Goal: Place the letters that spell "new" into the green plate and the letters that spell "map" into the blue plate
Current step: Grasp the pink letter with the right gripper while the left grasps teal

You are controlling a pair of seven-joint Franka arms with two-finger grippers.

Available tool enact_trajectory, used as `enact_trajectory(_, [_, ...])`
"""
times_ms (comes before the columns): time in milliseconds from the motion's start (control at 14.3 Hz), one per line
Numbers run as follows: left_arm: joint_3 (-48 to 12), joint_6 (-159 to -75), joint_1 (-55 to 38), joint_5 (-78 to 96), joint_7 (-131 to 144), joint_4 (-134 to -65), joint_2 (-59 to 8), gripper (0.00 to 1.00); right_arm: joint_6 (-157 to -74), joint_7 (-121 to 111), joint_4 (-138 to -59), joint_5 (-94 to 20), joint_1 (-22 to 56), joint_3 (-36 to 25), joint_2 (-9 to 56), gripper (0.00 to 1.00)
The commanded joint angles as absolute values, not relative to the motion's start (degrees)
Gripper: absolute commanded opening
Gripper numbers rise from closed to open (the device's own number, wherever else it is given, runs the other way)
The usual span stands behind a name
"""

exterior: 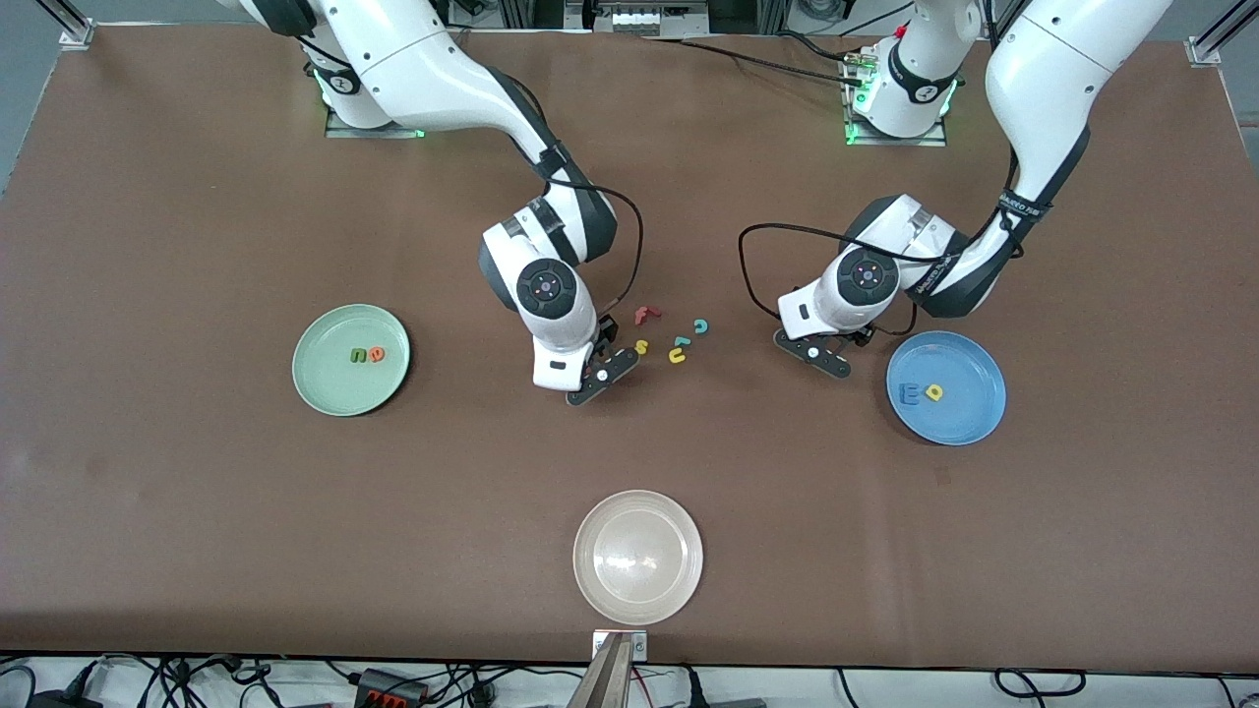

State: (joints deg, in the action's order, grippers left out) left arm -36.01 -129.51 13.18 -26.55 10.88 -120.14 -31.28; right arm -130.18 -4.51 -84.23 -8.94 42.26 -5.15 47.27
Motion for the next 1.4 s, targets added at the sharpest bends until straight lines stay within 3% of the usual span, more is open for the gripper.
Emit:
enact_trajectory(0, [-36.5,-131.0,14.4,-28.4,9.9,-120.9,-31.4,0.81,-132.0,-4.9,-82.9,-9.3,42.5,-5.3,48.9,0.57])
enact_trajectory(210, [-36.6,-131.0,14.4,-28.4,10.8,-122.1,-31.7,0.74,-132.1,-4.8,-82.9,-9.3,42.6,-5.3,49.0,0.55])
enact_trajectory(701, [-36.5,-131.2,13.5,-28.5,12.1,-122.1,-32.6,0.52,-132.1,-4.8,-82.8,-9.2,43.2,-5.3,49.2,0.25])
enact_trajectory(982, [-36.5,-132.2,13.4,-28.5,12.1,-121.9,-33.1,0.43,-131.1,-5.4,-82.9,-9.0,41.5,-6.0,47.9,0.18])
enact_trajectory(1192, [-36.4,-132.3,13.4,-28.5,12.1,-121.6,-33.3,0.32,-119.2,-5.3,-83.4,-8.6,35.3,-7.8,44.0,0.18])
enact_trajectory(1332, [-36.5,-132.2,13.4,-28.5,12.1,-121.6,-33.3,0.20,-111.9,-5.7,-84.1,-8.4,34.5,-13.9,41.6,0.18])
